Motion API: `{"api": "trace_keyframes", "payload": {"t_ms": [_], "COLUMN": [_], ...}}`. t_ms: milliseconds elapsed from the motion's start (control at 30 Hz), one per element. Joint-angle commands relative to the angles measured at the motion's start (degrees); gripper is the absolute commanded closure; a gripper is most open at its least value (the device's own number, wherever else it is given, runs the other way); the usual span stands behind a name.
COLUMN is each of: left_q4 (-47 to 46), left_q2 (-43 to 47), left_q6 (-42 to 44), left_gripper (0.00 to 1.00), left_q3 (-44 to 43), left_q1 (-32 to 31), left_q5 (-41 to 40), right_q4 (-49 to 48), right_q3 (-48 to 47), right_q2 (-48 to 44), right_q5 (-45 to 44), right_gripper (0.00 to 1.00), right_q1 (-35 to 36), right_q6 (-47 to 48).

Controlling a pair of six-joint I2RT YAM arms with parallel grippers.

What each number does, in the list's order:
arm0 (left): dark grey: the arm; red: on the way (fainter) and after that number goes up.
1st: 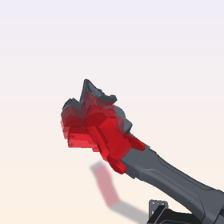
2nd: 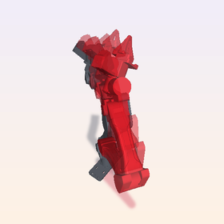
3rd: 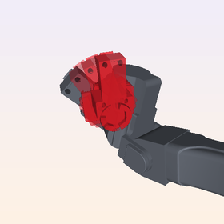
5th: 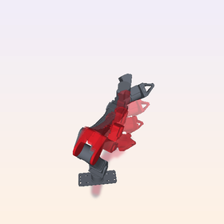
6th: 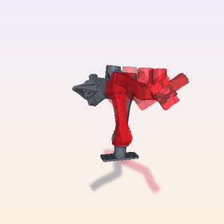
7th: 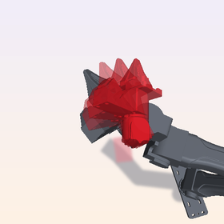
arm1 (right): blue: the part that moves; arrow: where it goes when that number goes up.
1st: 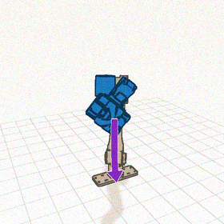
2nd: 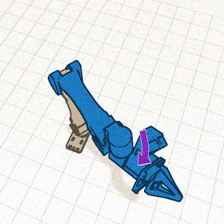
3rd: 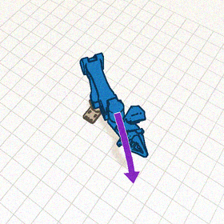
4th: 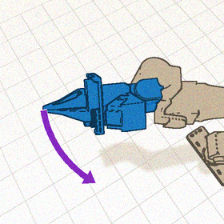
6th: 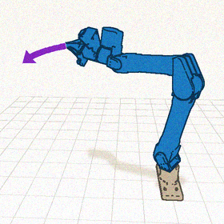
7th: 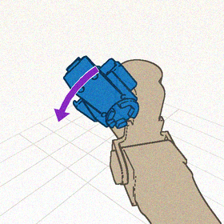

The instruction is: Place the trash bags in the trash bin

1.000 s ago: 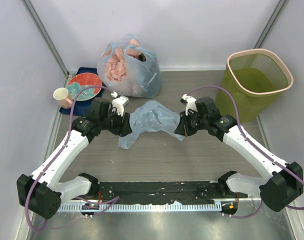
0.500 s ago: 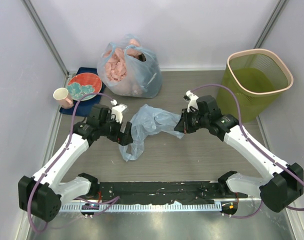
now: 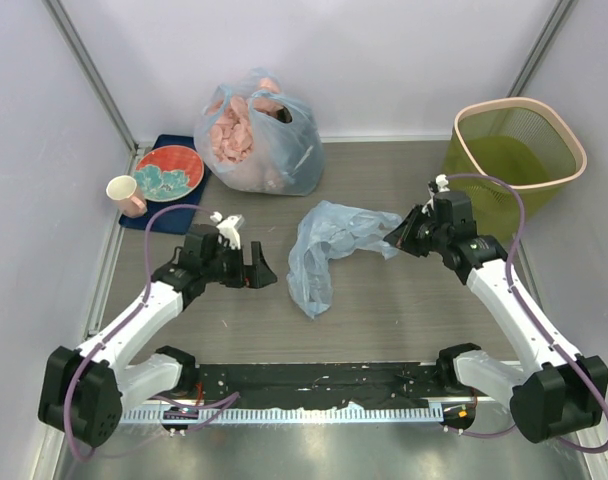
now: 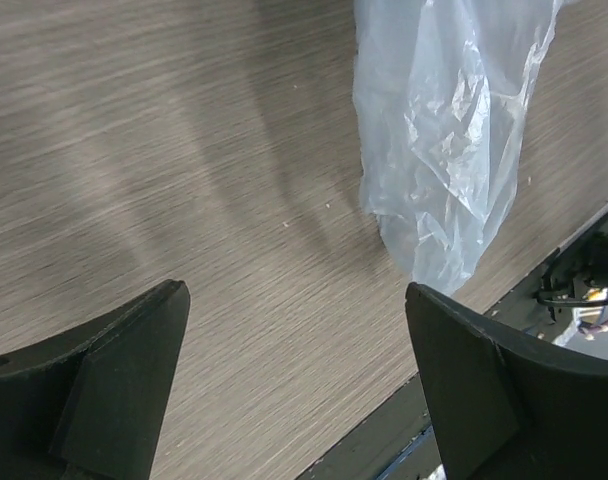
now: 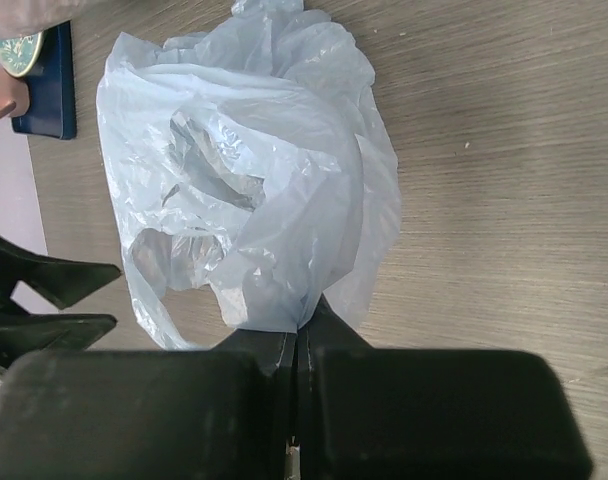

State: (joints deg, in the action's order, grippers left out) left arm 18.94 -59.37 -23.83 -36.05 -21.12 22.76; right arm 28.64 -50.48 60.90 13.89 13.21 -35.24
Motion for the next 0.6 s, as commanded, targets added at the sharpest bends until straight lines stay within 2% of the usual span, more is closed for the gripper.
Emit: {"api": "trace_keyframes", "payload": {"t_ms": [0, 100, 267, 467, 567], "left_q4": [-13.92, -17.17, -26.94, -28.16, -33.96], "left_q2": [-2.67, -4.52, -1.54, -2.41, -5.13], "left_q6": [-6.84, -9.38, -16.86, -21.68, -23.88], "left_gripper": [0.06, 0.06, 0.05, 0.05, 0.07], "left_q3": [2.83, 5.28, 11.52, 12.85, 13.2], "left_q1": [-3.3, -6.55, -10.42, -16.4, -19.03], "left_q5": [3.26, 4.65, 6.33, 2.3, 1.07], "right_q4": [-0.87, -0.78, -0.87, -1.05, -1.05], "right_q3": [1.08, 1.17, 0.91, 0.73, 0.91], "right_q2": [-2.02, -2.02, -2.02, -1.05, -0.96], "right_q5": [-2.55, -2.73, -4.31, -5.1, -5.62], "right_gripper": [0.99, 0.99, 0.99, 0.99, 0.99], "right_q1": [0.06, 0.06, 0.06, 0.06, 0.06], "right_q6": [-2.9, -3.25, -3.6, -4.66, -4.83]}}
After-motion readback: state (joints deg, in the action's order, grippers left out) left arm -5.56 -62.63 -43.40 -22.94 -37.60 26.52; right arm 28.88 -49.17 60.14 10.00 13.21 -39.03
